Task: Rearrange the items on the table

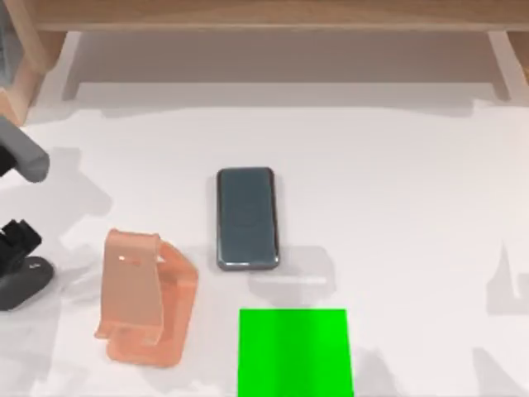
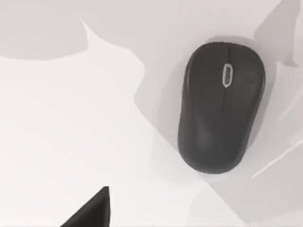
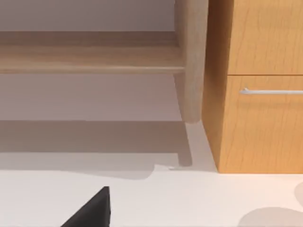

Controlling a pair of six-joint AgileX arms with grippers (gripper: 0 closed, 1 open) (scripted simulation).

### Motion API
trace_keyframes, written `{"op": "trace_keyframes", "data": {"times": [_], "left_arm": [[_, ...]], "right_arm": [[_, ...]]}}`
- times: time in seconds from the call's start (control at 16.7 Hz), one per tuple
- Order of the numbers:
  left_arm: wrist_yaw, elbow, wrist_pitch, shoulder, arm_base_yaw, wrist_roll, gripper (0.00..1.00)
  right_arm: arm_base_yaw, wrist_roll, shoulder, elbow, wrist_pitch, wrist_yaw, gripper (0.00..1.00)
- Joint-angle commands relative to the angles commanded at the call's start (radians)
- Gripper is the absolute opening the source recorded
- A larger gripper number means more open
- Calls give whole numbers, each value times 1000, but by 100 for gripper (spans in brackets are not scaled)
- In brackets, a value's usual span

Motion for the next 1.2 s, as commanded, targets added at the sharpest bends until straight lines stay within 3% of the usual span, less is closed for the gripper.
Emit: {"op": "trace_keyframes", "data": {"times": [0.24, 0.66, 1.2], "left_arm": [[0, 111, -98, 141, 2, 78, 100], [0, 117, -103, 153, -1, 84, 100], [0, -62, 205, 277, 3, 89, 100]], "right_arm": [[0, 0, 0, 0, 0, 0, 100], [0, 0, 0, 0, 0, 0, 100], [0, 0, 0, 0, 0, 0, 100]]}}
